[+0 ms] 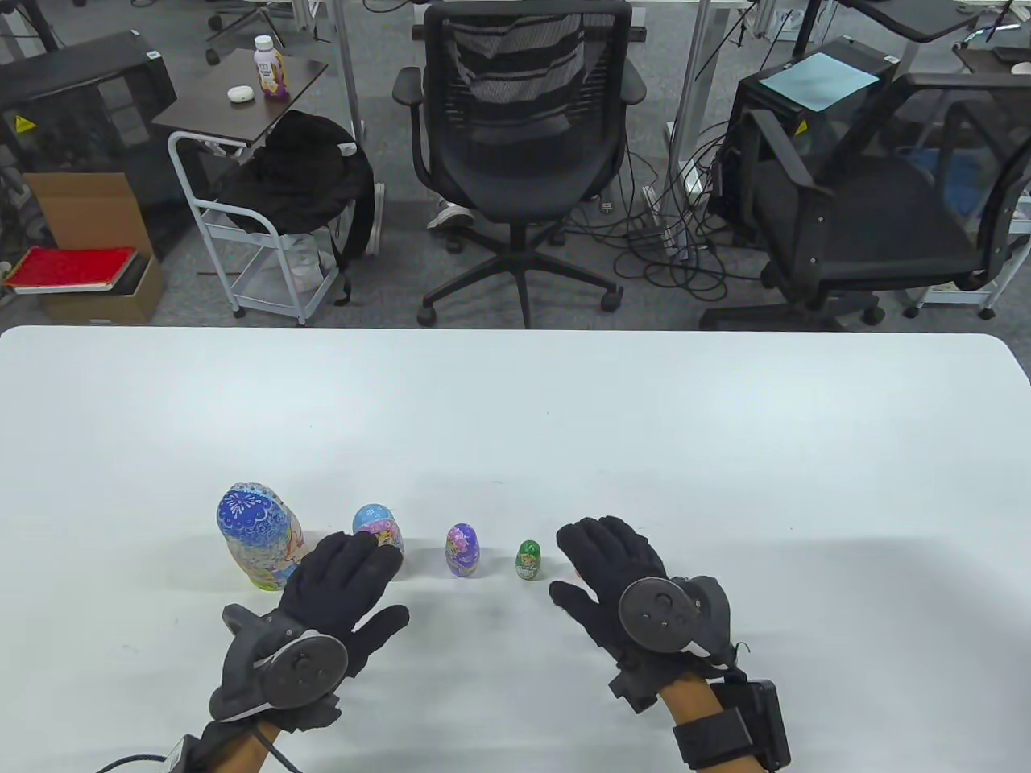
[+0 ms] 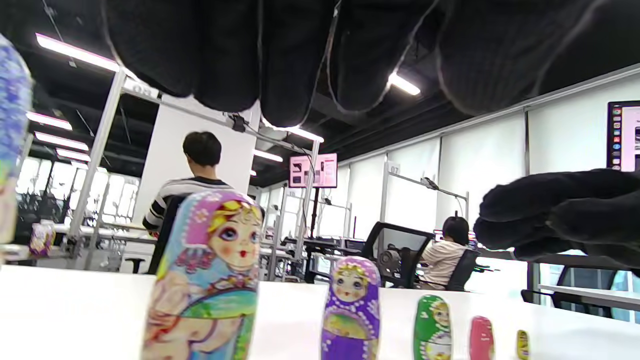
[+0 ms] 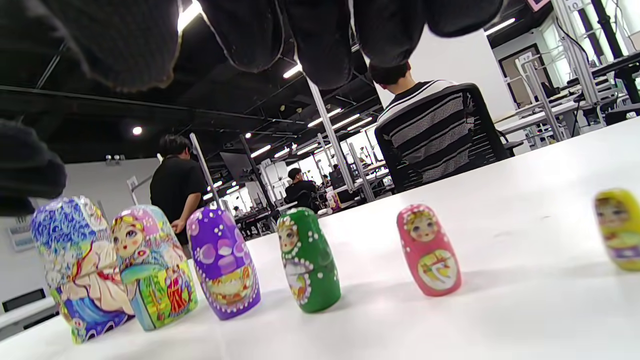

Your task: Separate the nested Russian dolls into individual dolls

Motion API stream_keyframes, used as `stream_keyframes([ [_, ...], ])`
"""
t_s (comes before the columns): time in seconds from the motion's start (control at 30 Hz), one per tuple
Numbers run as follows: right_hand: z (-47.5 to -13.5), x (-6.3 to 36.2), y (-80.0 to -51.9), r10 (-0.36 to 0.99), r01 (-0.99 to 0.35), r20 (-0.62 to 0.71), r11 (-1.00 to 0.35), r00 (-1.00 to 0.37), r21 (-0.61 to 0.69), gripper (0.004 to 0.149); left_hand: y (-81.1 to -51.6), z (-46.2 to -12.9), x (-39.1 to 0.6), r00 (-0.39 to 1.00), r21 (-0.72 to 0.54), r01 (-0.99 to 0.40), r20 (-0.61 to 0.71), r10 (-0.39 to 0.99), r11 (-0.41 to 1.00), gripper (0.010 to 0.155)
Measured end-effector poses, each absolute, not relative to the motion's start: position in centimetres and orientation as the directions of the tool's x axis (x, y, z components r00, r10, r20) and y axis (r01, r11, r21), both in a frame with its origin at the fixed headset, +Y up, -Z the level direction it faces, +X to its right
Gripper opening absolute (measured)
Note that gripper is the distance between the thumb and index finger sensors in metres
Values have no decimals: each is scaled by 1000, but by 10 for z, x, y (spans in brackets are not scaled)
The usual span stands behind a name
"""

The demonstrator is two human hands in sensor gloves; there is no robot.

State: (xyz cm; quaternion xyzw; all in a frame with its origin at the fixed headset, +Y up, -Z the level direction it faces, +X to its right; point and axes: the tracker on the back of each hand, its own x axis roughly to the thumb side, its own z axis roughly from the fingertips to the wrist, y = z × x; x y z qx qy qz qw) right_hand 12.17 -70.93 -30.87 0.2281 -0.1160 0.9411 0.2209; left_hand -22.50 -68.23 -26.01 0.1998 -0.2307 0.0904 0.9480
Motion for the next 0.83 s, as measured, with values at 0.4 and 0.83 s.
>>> stream_keyframes([
  [0.4,-308,121,-716,286,-364,452,-926,-845,-96,77,-704,-269,-224,879,257,-244,465,102,935,71],
  [0.83,-304,113,-719,282,-348,467,-935,-838,-60,76,-703,-266,-231,900,295,-202,432,58,934,70],
])
